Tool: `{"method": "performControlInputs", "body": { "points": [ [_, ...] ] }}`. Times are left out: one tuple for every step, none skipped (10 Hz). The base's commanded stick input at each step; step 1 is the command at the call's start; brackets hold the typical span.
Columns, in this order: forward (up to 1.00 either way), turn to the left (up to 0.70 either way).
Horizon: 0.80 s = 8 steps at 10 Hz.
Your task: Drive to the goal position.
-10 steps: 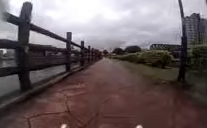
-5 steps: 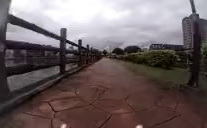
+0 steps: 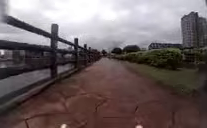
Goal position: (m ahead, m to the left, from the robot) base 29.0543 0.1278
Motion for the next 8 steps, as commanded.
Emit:
{"method": "performControlInputs", "body": {
  "points": [
    [0.85, 0.01],
    [0.85, 0.01],
    [0.85, 0.01],
    [0.85, 0.01],
    [0.85, 0.01],
    [0.85, 0.01],
    [0.85, 0.01],
    [0.85, 0.01]
  ]
}}
